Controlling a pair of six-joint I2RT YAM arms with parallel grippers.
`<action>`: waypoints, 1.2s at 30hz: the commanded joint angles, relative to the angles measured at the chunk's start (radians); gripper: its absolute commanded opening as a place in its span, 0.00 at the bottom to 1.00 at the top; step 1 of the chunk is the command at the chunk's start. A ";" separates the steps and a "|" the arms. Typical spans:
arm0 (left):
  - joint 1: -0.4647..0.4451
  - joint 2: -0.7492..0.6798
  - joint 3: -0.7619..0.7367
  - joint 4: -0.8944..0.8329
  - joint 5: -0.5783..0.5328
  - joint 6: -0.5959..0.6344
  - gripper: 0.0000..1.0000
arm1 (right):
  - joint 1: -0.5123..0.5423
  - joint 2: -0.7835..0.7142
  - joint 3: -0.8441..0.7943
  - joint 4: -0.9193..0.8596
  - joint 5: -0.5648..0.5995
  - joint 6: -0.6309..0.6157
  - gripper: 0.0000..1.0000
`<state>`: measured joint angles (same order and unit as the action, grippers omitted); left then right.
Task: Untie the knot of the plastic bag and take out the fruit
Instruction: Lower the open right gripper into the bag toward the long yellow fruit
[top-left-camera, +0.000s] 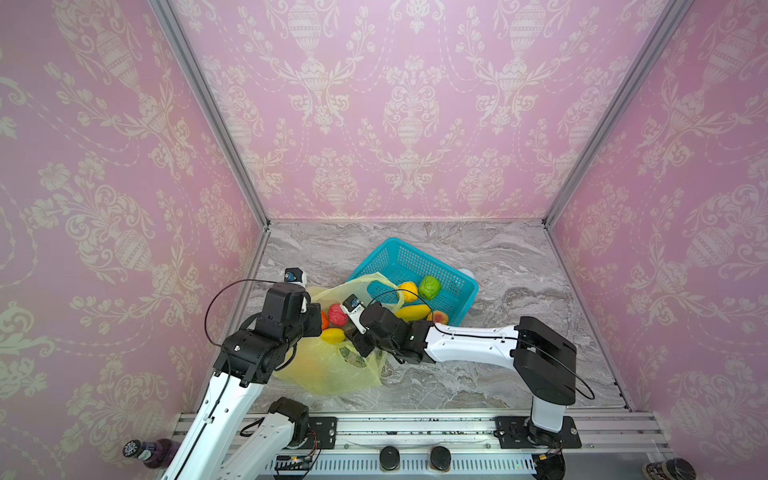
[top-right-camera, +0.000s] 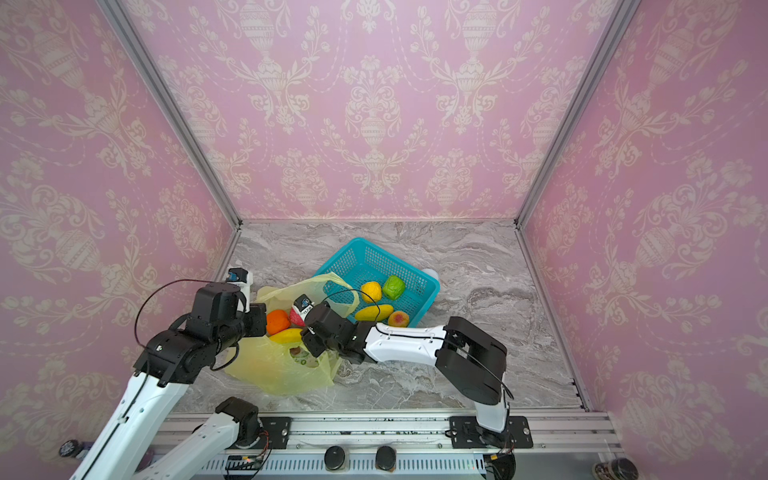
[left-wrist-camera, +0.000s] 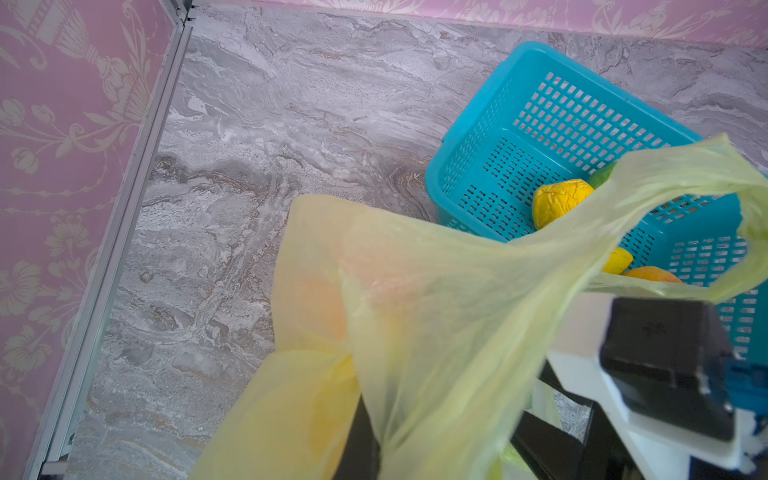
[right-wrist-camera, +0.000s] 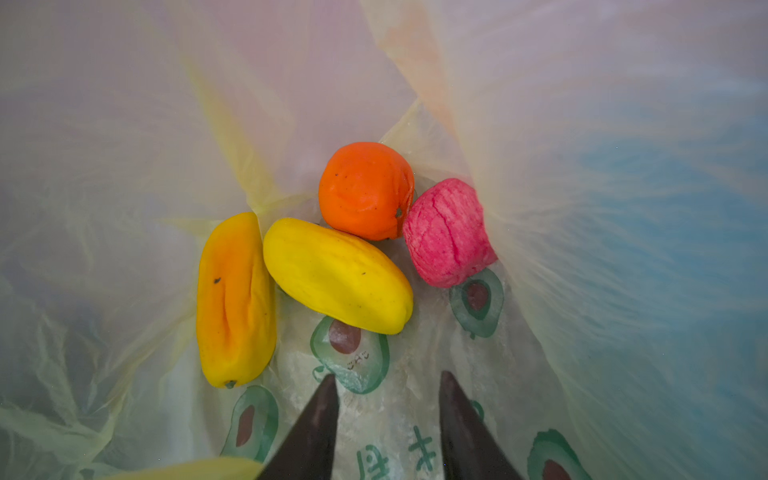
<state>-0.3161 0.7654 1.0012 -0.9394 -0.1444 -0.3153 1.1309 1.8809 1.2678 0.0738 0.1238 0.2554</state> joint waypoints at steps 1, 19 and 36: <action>0.006 -0.002 -0.009 -0.002 -0.013 -0.015 0.00 | -0.002 0.053 0.058 -0.016 -0.022 0.024 0.52; 0.008 -0.003 -0.009 -0.001 -0.010 -0.015 0.00 | 0.020 0.351 0.283 -0.003 -0.197 0.133 1.00; 0.006 -0.004 -0.009 0.000 -0.013 -0.016 0.00 | 0.000 0.310 0.223 -0.011 0.005 0.242 0.48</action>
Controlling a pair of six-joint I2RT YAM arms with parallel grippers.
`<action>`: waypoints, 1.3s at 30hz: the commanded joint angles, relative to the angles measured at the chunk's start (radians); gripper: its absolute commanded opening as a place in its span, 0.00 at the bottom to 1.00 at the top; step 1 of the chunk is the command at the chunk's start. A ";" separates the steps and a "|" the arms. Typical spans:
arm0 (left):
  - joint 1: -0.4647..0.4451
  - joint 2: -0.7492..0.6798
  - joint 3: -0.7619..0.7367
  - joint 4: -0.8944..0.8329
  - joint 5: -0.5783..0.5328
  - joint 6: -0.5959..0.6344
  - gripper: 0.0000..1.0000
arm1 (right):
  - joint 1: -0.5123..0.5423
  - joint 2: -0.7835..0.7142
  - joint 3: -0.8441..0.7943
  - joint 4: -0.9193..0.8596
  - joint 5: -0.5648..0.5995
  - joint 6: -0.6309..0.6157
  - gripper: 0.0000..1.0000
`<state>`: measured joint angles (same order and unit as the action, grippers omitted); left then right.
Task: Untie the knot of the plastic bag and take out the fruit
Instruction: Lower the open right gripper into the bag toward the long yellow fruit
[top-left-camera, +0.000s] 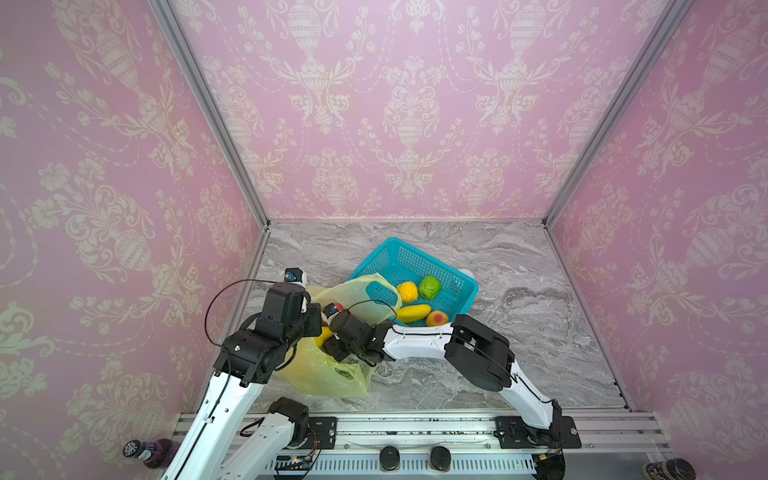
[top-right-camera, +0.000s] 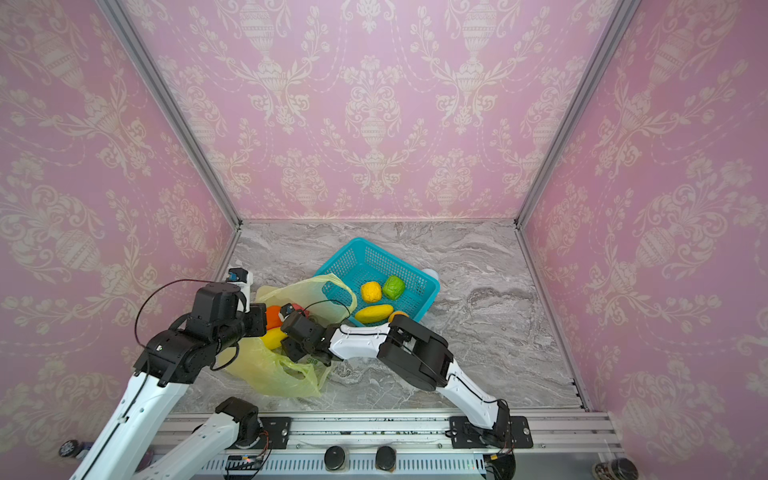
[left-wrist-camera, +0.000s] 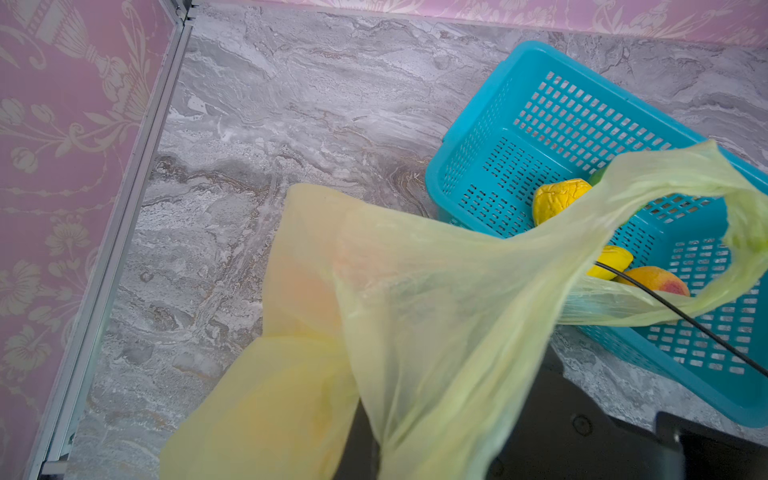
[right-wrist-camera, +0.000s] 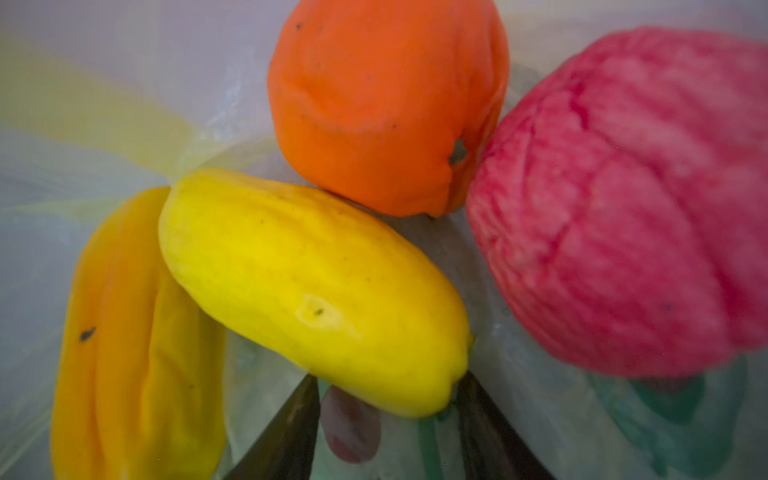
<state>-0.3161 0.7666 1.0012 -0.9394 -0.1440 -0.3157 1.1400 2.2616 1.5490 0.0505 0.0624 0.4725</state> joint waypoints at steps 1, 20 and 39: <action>0.007 -0.004 -0.009 -0.001 -0.013 -0.016 0.00 | -0.010 -0.093 -0.084 0.027 0.079 0.025 0.44; 0.007 -0.002 -0.009 -0.001 -0.011 -0.016 0.00 | -0.014 -0.146 -0.177 0.242 0.063 -0.006 0.86; 0.007 0.001 -0.009 0.000 -0.005 -0.015 0.00 | 0.012 -0.078 -0.229 0.536 0.038 0.033 0.76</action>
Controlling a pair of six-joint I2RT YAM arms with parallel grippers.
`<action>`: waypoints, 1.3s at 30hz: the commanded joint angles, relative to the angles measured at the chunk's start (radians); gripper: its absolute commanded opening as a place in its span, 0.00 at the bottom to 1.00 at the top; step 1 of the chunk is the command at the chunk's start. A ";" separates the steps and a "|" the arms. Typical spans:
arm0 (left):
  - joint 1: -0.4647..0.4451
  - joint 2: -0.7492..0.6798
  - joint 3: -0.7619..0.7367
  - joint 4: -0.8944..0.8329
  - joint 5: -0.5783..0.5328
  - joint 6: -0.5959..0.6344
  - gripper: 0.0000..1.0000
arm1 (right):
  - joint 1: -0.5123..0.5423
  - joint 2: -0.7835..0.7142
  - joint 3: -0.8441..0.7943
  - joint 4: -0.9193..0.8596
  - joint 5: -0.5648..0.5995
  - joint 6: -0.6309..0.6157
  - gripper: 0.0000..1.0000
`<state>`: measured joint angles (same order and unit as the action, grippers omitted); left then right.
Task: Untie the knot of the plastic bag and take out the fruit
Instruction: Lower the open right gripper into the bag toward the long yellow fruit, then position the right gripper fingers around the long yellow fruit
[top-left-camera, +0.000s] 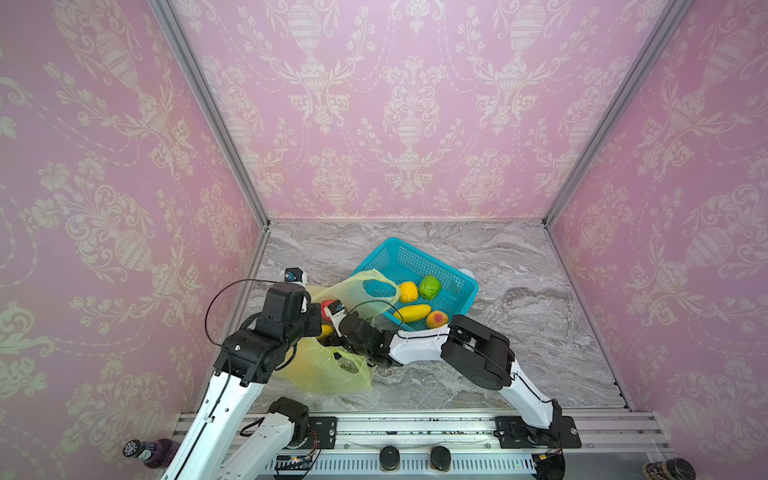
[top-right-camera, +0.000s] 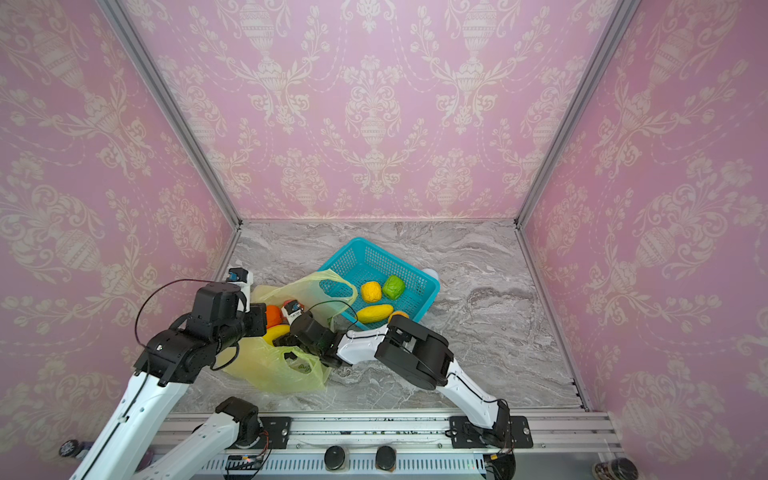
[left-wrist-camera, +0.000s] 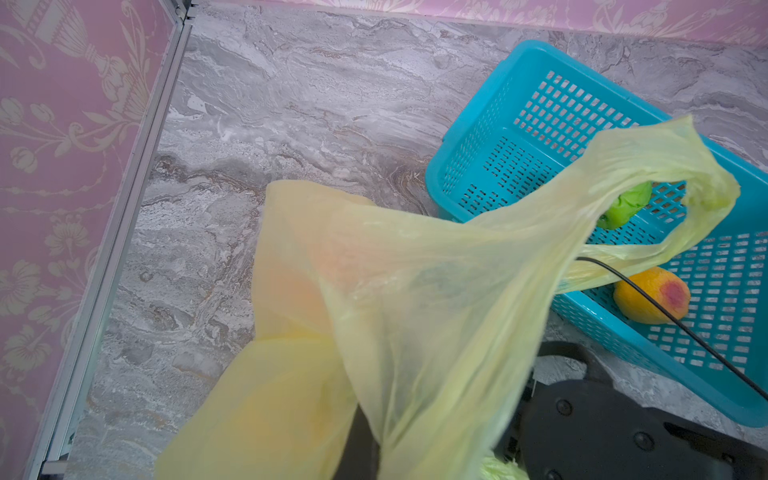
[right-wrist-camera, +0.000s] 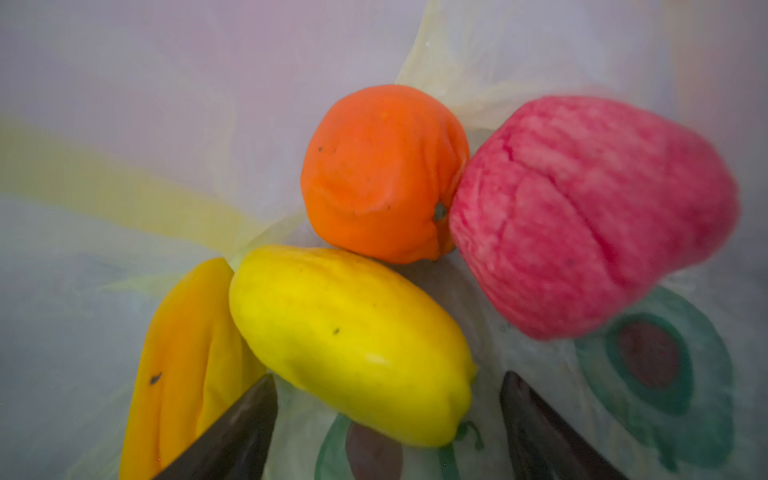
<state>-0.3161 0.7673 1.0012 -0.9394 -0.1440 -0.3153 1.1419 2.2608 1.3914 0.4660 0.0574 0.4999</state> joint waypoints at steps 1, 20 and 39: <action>0.008 0.002 -0.009 0.001 -0.002 -0.013 0.00 | 0.010 -0.101 -0.097 0.131 0.066 0.004 0.71; -0.018 0.202 0.258 -0.048 -0.007 0.057 0.00 | 0.155 -0.532 -0.673 0.500 0.207 -0.178 0.10; -0.023 0.081 0.026 0.001 -0.007 0.045 0.00 | 0.216 -0.363 -0.403 0.181 0.383 -0.284 0.73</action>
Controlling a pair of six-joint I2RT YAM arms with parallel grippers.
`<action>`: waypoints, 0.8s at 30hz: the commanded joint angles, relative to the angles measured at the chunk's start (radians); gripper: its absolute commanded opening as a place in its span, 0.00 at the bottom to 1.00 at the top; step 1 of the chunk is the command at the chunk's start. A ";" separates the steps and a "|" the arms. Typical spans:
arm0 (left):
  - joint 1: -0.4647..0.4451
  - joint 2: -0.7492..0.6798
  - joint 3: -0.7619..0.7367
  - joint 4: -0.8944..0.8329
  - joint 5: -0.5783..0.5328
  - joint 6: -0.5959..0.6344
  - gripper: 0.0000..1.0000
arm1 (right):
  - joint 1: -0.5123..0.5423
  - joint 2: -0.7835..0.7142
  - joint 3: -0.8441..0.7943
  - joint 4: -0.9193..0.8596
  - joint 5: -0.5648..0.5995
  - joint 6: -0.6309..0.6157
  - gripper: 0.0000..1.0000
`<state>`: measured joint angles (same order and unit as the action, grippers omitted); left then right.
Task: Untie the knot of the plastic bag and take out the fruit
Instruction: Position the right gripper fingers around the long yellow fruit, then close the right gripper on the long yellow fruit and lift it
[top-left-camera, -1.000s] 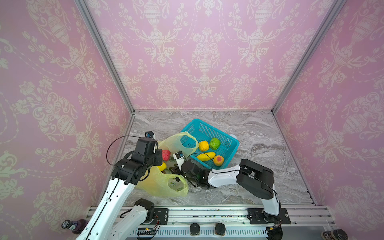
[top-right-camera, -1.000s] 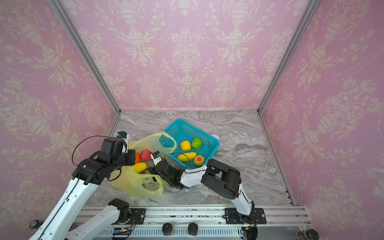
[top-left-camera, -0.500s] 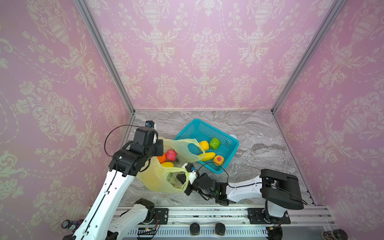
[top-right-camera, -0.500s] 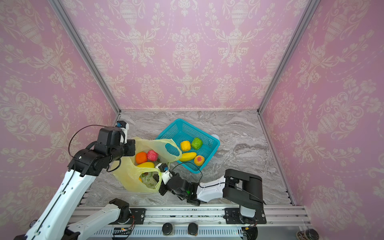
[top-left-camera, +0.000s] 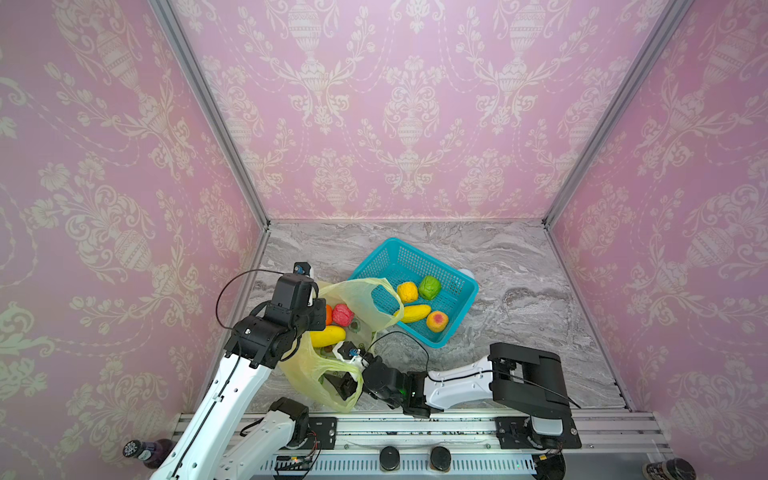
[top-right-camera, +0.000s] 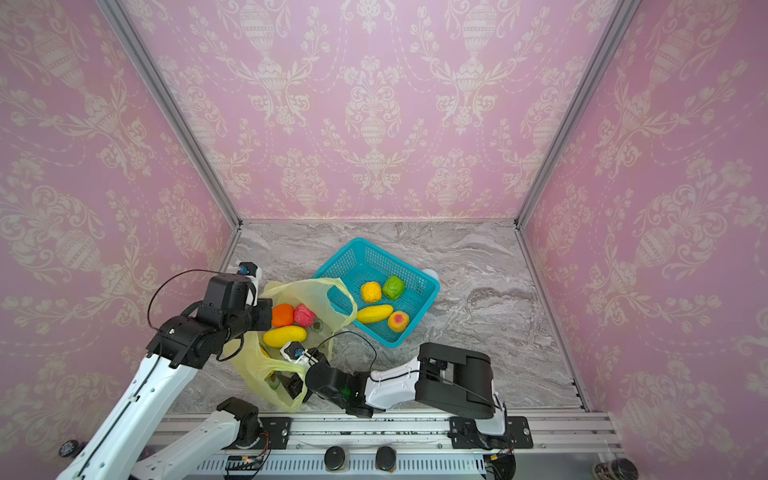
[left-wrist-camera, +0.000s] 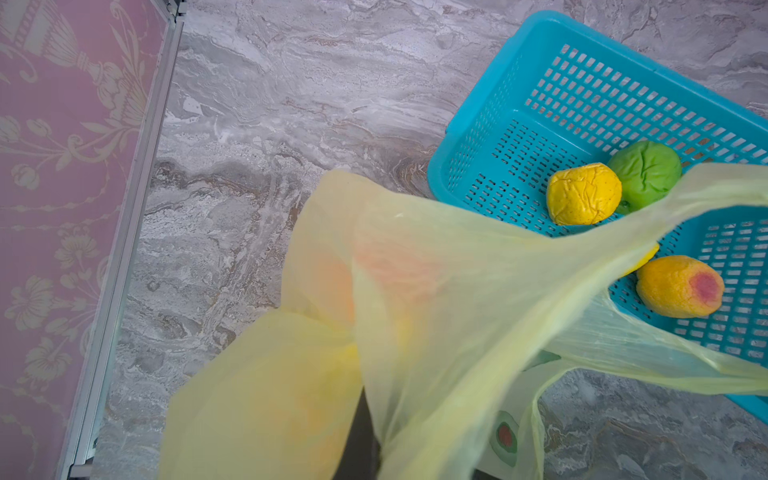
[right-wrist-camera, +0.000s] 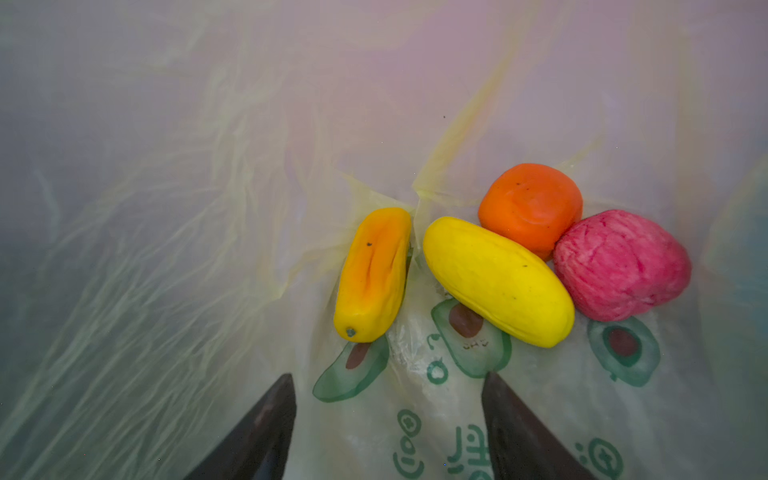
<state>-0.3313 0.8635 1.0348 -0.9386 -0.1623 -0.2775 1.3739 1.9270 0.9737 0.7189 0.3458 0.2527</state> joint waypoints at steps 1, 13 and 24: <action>-0.008 -0.017 -0.008 -0.001 0.015 0.009 0.00 | -0.028 -0.039 0.011 -0.080 0.093 -0.033 0.73; -0.009 -0.025 -0.024 0.014 0.058 0.005 0.00 | -0.181 0.146 0.239 -0.176 -0.166 -0.012 0.76; -0.010 -0.033 -0.032 0.019 0.066 0.004 0.00 | -0.201 0.370 0.566 -0.447 -0.177 -0.036 0.97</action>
<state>-0.3321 0.8440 1.0130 -0.9237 -0.1123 -0.2775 1.1839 2.2501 1.4731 0.3939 0.1532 0.2241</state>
